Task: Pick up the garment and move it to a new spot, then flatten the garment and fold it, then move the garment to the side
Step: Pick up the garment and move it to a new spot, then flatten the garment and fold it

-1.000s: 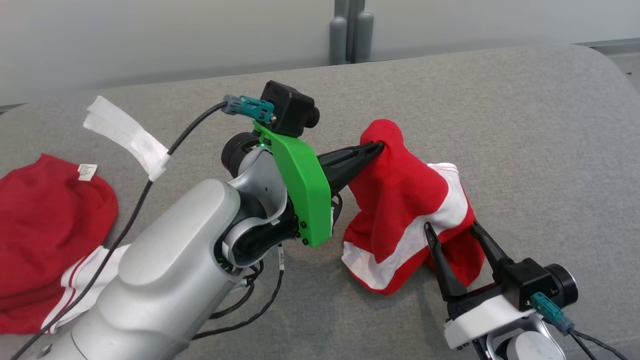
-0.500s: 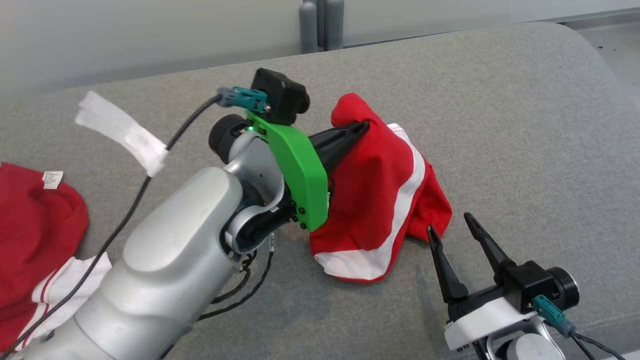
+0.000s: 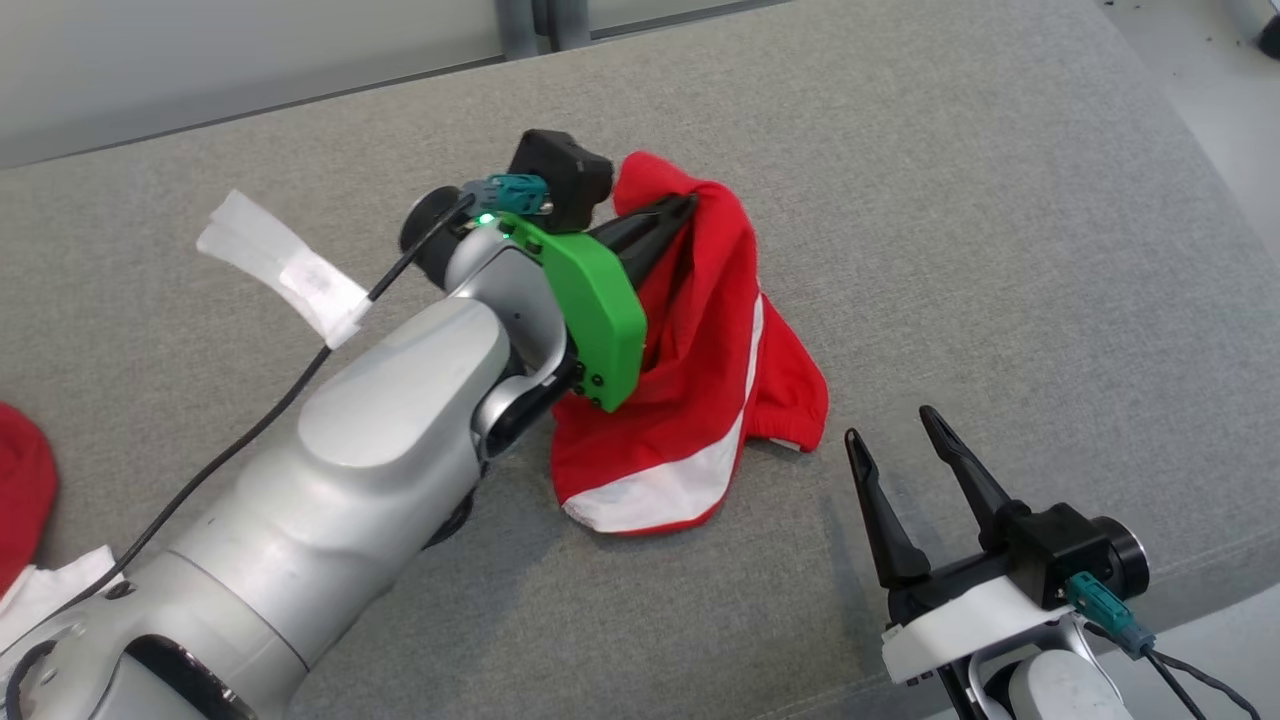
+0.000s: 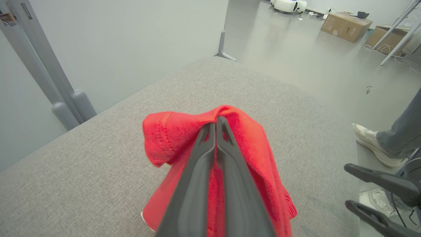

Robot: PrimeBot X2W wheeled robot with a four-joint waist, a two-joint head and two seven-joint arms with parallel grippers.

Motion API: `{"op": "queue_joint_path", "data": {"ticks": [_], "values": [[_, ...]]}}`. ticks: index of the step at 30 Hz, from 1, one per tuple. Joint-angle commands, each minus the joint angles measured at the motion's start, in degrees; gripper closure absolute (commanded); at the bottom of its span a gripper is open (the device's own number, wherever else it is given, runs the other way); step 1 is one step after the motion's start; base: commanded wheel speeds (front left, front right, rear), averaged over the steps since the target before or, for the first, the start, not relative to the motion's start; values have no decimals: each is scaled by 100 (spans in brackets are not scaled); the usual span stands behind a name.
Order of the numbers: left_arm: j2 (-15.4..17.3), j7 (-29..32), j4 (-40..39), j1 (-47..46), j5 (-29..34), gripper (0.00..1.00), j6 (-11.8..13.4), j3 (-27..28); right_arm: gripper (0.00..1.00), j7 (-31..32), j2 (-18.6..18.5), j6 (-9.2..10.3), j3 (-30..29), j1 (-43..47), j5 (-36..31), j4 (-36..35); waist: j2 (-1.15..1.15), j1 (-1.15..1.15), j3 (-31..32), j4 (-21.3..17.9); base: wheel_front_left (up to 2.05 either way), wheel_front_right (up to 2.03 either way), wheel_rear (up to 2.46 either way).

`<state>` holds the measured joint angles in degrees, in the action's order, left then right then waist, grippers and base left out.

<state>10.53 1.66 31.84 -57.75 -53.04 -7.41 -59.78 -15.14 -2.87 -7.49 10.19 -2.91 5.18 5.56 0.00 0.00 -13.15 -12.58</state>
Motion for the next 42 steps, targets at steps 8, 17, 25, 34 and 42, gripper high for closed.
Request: {"op": "queue_joint_path", "data": {"ticks": [8,17,25,34,42], "values": [[0,-342,1847,-231,332,0,120,-260,0,-15,-4,0,-103,84,101,-12,0,0,-63,-208,0,0,0],[-388,-598,2740,-77,10,0,554,38,0,-15,-6,0,-273,76,-91,-58,0,0,122,289,0,0,0],[-521,-1378,2547,545,-494,0,708,579,0,-15,-48,0,-644,155,-348,-260,0,0,350,700,0,0,0],[-435,-1572,1180,2056,-1193,0,646,1032,0,-15,-71,0,-885,300,-375,-389,0,0,433,861,0,0,0],[30,-942,-897,3522,-1766,0,1073,907,0,-15,-75,0,-896,369,-406,-372,0,0,401,900,0,0,0]]}}
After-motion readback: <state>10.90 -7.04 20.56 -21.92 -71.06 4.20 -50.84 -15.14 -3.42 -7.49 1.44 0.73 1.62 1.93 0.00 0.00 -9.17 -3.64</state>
